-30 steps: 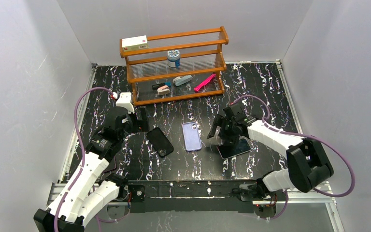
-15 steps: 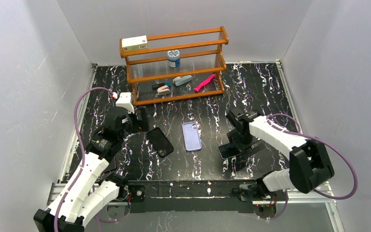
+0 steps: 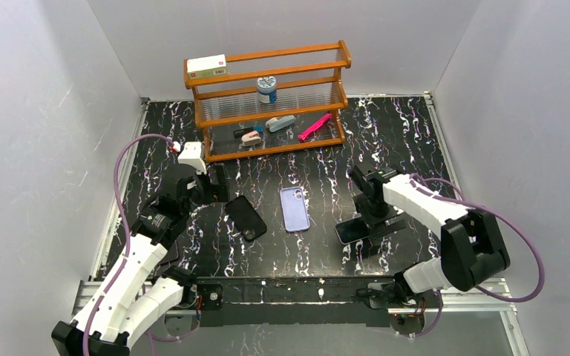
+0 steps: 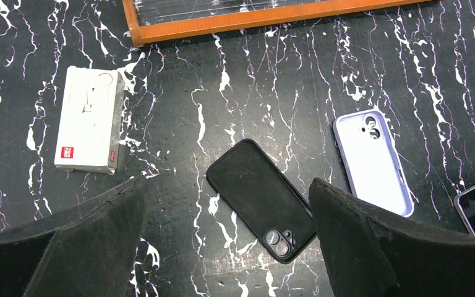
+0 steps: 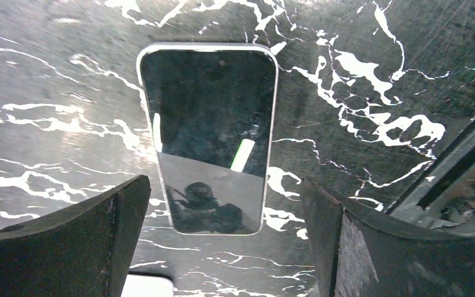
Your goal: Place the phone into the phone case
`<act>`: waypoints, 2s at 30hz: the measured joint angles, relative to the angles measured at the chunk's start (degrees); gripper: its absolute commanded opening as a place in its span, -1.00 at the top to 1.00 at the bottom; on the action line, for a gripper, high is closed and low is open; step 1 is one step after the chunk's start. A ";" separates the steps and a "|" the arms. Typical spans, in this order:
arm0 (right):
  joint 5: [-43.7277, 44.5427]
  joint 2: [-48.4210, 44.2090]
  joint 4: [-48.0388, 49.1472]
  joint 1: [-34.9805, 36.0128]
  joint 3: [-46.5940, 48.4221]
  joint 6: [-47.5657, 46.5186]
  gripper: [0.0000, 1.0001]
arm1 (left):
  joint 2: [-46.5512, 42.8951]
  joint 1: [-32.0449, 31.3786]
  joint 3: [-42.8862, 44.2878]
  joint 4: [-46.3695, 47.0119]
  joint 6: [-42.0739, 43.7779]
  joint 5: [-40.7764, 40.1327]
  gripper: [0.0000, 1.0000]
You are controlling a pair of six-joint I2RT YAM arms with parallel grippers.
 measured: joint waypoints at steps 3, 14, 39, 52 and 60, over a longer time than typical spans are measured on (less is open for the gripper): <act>1.16 -2.25 0.11 -0.68 -0.24 1.97 -0.97 | 0.00 0.00 0.00 0.00 0.00 0.26 -0.96; 2.71 -6.12 3.13 -1.51 -5.53 5.14 -0.97 | 0.00 -0.02 0.00 0.00 0.00 1.11 -0.96; 0.39 0.02 9.94 -2.84 -7.23 5.11 -0.97 | 0.37 -0.02 0.00 0.02 0.00 1.05 -0.96; -1.22 7.93 11.15 -3.74 -0.33 -3.37 -0.75 | 0.55 -0.02 0.00 0.02 0.00 0.92 -0.96; -4.37 11.61 12.22 -3.85 3.02 -10.67 -0.59 | 1.84 -0.02 0.00 0.04 -0.46 1.14 -0.89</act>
